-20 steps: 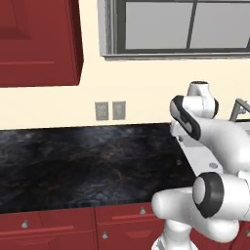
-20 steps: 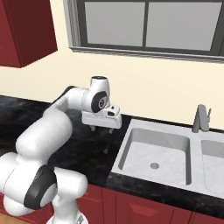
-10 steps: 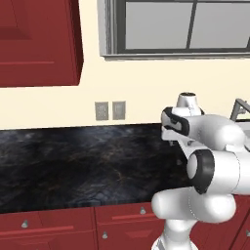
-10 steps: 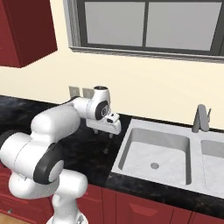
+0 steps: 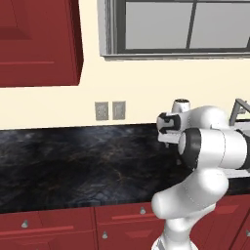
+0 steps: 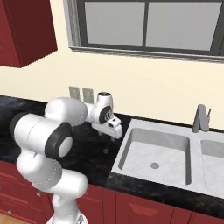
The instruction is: Grab the spray bottle from the cabinet, then place it next to the cutting board for sanitizing. Then grab the dish brush from the countertop next to the sink and place it next to the cutting board.
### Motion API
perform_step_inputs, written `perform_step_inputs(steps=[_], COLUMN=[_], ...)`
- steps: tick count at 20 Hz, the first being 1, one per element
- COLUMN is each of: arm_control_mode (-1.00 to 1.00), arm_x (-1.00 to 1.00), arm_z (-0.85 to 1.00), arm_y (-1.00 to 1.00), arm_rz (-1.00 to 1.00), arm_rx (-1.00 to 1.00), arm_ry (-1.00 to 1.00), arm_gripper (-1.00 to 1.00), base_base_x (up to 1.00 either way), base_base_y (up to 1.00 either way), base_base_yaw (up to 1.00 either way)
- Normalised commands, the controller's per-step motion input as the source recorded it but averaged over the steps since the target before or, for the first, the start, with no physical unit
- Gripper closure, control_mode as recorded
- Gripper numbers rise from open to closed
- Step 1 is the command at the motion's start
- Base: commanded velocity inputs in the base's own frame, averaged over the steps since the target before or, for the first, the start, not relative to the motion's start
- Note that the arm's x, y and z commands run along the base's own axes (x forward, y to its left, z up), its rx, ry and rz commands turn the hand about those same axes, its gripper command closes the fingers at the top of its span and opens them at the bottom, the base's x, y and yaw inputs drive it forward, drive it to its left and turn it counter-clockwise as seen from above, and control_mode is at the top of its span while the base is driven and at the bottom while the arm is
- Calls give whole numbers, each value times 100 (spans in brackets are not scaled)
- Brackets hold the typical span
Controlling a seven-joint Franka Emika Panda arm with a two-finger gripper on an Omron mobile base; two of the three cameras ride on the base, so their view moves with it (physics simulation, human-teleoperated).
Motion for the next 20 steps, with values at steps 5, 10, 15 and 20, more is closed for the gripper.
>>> perform_step_inputs(steps=[5,10,15,20], arm_control_mode=[-100,-100,-100,-100], arm_x=[20,18,16,5], arm_z=[-32,-32,-30,-30], arm_y=[-6,-9,-13,2], arm_rz=[-12,-8,-2,0], arm_rx=[0,0,0,0], arm_ry=[0,0,0,0], arm_gripper=[-100,-100,-100,100], base_base_x=[0,0,0,0], base_base_y=[0,0,0,0], base_base_yaw=[0,0,0,0])
